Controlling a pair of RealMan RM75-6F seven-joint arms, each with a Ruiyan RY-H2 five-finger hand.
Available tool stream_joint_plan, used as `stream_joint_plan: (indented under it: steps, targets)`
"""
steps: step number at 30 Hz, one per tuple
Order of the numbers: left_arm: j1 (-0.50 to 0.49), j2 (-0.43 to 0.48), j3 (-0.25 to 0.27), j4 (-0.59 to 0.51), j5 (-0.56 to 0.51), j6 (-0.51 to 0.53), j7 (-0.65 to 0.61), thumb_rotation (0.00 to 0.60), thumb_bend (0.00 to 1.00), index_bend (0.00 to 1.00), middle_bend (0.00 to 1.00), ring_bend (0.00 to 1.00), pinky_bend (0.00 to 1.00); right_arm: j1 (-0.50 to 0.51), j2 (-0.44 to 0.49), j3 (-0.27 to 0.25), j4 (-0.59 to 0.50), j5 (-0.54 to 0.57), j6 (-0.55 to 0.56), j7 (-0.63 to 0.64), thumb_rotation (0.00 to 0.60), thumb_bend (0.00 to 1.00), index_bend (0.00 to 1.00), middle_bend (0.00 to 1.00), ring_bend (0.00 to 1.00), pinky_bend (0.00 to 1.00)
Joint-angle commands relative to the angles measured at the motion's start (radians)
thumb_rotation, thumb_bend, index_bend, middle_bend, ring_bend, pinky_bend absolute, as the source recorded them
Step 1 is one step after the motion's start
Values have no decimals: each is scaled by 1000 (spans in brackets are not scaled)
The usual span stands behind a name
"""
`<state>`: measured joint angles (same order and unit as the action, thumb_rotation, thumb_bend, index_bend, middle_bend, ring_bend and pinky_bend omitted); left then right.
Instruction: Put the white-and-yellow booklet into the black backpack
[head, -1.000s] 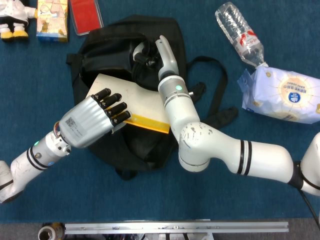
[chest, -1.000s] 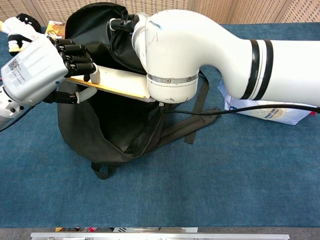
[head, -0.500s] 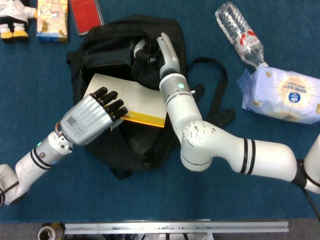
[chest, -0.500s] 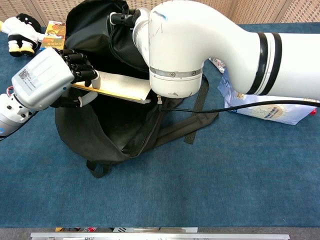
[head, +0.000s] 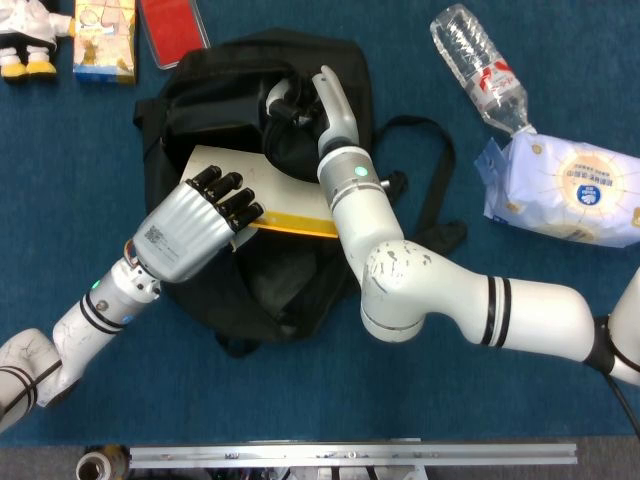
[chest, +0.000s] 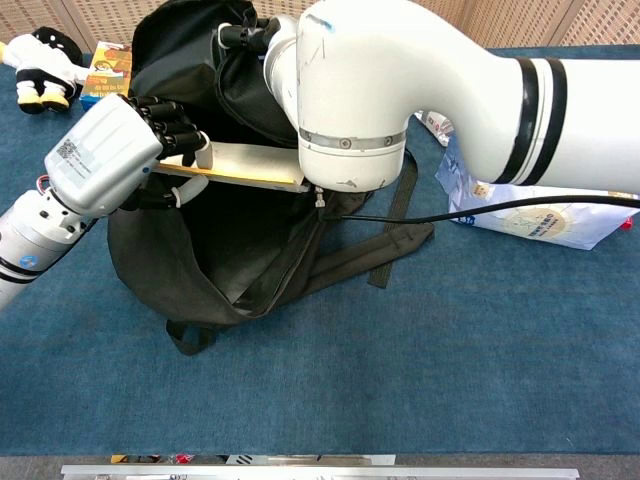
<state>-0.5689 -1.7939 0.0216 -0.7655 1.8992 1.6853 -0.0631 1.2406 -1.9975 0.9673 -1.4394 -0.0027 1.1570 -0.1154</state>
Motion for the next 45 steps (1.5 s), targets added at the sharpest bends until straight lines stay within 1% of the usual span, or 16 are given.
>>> stream_joint_plan:
  steps: [1,4,7,13,20,29,45]
  targets:
    - [-10,-17,8,27,-4,-28,18,600,352,786,632,463,571,2,0,-1,2,3,0,1,600,896,846,740,739,972]
    - [-18,-35,9,54,-12,-46,32,600,351,783,633,462,571,4,1,-3,3,4,1,2,600,896,846,740,739,972]
    - [-20,-60,-4,80,-31,-49,50,600,351,782,632,462,572,5,0,-6,4,4,2,3,600,896,847,740,739,972]
    - [-15,-93,-24,106,-71,-43,47,600,350,780,631,462,575,5,2,-8,2,5,1,6,600,894,846,740,739,972]
    - [-6,-104,-16,113,-89,-46,40,600,349,779,631,462,584,4,6,-1,4,15,-6,12,600,893,847,740,739,972]
    - [-8,-112,4,106,-102,-88,50,600,347,778,631,462,587,10,8,8,3,33,-14,19,600,891,846,740,739,972]
    - [-16,-154,13,110,-128,-148,76,600,346,778,634,462,588,16,14,10,-9,43,-7,29,600,885,846,740,739,972]
